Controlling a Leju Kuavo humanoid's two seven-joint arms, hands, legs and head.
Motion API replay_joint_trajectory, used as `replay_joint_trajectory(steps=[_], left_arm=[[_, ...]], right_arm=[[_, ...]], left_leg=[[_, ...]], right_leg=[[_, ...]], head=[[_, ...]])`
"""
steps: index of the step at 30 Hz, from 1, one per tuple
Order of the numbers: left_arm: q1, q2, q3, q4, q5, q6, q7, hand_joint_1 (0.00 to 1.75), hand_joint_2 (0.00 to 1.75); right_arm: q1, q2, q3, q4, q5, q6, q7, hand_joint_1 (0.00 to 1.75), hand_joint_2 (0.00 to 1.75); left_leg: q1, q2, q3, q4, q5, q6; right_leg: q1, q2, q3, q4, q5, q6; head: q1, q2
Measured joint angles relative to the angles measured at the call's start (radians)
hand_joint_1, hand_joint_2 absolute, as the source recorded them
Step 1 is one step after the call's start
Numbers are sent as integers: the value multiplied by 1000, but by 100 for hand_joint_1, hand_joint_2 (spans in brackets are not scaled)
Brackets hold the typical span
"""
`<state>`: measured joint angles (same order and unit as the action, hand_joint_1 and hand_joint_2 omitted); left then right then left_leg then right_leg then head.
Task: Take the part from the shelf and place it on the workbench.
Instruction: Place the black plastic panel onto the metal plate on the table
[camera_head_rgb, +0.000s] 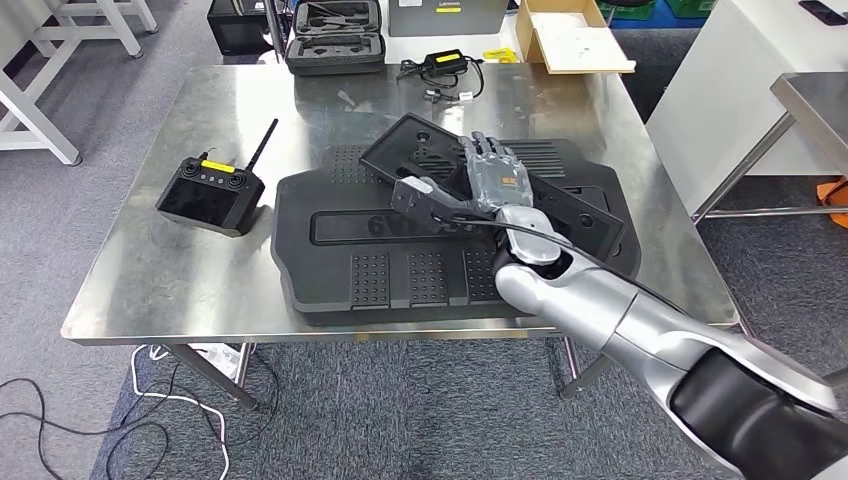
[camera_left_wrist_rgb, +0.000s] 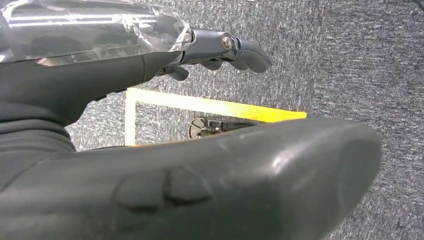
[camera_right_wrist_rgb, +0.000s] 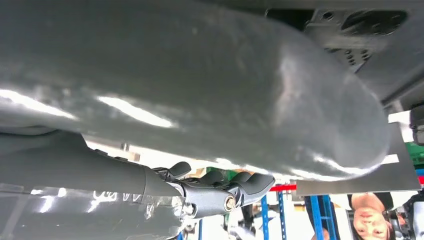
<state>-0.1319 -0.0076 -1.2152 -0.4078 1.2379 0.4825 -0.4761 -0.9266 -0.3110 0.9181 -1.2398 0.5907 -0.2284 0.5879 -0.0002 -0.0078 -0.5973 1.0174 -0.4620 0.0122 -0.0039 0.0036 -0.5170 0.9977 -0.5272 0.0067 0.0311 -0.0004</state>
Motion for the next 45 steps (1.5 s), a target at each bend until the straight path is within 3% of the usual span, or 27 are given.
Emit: replay_joint_trajectory(steps=[4, 6, 9, 11, 13, 15, 17, 21, 23, 28, 31, 38, 45], left_arm=[[0, 0, -6, 0, 2, 0, 0, 0, 0], [0, 0, -9, 0, 3, 1, 0, 0, 0], [0, 0, -13, 0, 1, 4, -1, 0, 0], [0, 0, -17, 0, -7, 7, -1, 0, 0], [-1, 0, -22, 0, -19, 8, 3, 0, 0], [-4, 0, -29, 0, -31, 8, 9, 0, 0], [-6, 0, -35, 0, -36, 8, 14, 0, 0], [-7, 0, -41, 0, -40, 8, 16, 0, 0], [-8, 0, -43, 0, -42, 9, 16, 0, 0], [-8, 0, -43, 0, -45, 21, 15, 0, 0], [-8, -1, -43, 0, -44, 34, 5, 0, 0], [2, -1, -39, 0, -40, 69, -19, 0, 0], [18, -2, -35, 1, -2, 96, -41, 0, 0]], right_arm=[[4, -7, 3, -25, -34, -26, 0, 0, 175], [9, -10, 3, -40, -49, -81, -1, 0, 175], [25, -22, -1, -80, 12, -255, -4, 0, 175], [52, -34, -17, -129, 175, -382, -11, 0, 175], [104, -39, -60, -195, 363, -451, -57, 0, 175], [178, -28, -141, -271, 471, -467, -186, 0, 175], [239, -7, -226, -338, 497, -468, -310, 0, 175], [306, 17, -352, -434, 490, -468, -373, 0, 175], [337, 38, -404, -469, 486, -467, -451, 0, 175], [415, 154, -563, -553, 410, -468, -871, 0, 175], [461, 228, -649, -592, 354, -468, -1022, 0, 175], [563, 341, -748, -637, 316, -468, -1042, 0, 175], [676, 409, -796, -655, 277, -468, -1069, 0, 175]], left_leg=[[0, 0, 0, 0, 0, 0], [0, 0, 0, 0, 0, 0], [0, 0, 0, 0, 0, 0], [0, 0, 1, 0, 0, 0], [0, 0, 1, 0, -1, 0], [0, 0, 2, 0, -1, -1], [0, 0, 2, 0, -2, -2], [1, -1, 3, 0, -2, -2], [1, -1, 3, 0, -2, -2], [1, 0, 4, 0, -2, -2], [1, 0, 4, 0, -2, -2], [1, 0, 4, 0, -2, -2], [1, 0, 4, 0, -2, -2]], right_leg=[[0, 0, 0, 0, 0, 0], [0, 0, 0, 0, 0, 0], [0, 0, 0, 0, 0, 0], [0, 0, 0, 0, 0, 0], [0, 0, 1, -1, 0, 0], [0, 0, 2, -1, 0, 0], [0, 0, 2, -1, -1, 0], [1, -2, 3, -1, -2, 0], [0, -1, 4, -1, -2, -1], [0, -1, 4, -1, -1, -1], [1, -1, 4, -1, -2, -1], [0, 0, 4, -1, -2, -1], [0, 0, 4, -1, -2, -1]], head=[[0, 0], [0, 0], [0, 0], [0, 0], [1, 0], [1, 0], [0, 0], [0, 0], [1, 0], [0, 0], [0, 0], [0, 0], [0, 0]])
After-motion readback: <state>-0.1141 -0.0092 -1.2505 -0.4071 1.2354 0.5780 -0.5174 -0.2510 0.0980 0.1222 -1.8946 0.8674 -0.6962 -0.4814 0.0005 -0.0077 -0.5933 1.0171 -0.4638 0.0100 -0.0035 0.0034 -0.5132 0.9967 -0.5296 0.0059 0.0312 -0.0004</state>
